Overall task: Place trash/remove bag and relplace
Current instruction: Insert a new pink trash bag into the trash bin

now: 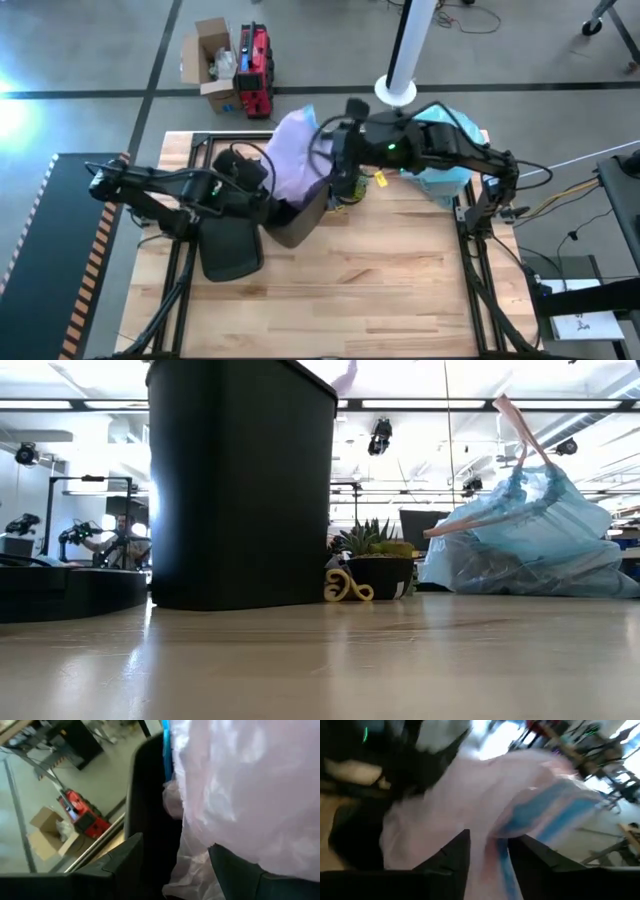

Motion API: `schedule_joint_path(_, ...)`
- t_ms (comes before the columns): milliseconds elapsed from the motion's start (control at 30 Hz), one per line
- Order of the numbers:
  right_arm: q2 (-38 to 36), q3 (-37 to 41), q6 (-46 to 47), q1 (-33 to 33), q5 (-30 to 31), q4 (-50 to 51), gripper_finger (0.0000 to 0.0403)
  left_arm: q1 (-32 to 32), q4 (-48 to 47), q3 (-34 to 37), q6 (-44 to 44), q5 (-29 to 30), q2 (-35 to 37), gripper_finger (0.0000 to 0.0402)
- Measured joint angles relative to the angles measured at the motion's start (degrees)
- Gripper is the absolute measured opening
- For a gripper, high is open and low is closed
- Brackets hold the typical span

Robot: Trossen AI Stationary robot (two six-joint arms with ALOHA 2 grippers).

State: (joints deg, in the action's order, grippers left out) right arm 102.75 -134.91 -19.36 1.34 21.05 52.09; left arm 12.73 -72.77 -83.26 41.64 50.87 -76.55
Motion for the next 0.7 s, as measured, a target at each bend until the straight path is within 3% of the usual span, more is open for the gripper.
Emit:
schedule_joint_path(100, 1.57, 0.15, -0.78, 0.16, -2.36, 3.46, 0.0134, 0.35, -5.58, -2.94, -0.64, -2.69, 0.12, 0.021)
schedule_joint_path(200, 3.28, 0.21, -1.84, 0.27, -5.62, 3.98, 0.0149, 0.59, -12.27, -8.45, -0.96, -9.08, 0.39, 0.0222)
schedule_joint_path(333, 5.02, 0.21, -3.53, 0.29, -6.11, 5.03, 0.0161, 0.8, -15.77, -15.74, -4.98, -14.98, 0.52, 0.024)
schedule_joint_path(567, 4.95, 0.19, -3.8, 0.46, -12.7, 5.5, 0.0157, 0.92, -17.28, -29.15, -11.15, -15.94, 1.08, 0.0264)
schedule_joint_path(700, 4.77, 0.21, -3.17, 0.42, -13.56, 8.57, 0.0151, 0.94, -17.22, -33.0, -11.18, -15.71, 2.41, 0.0267)
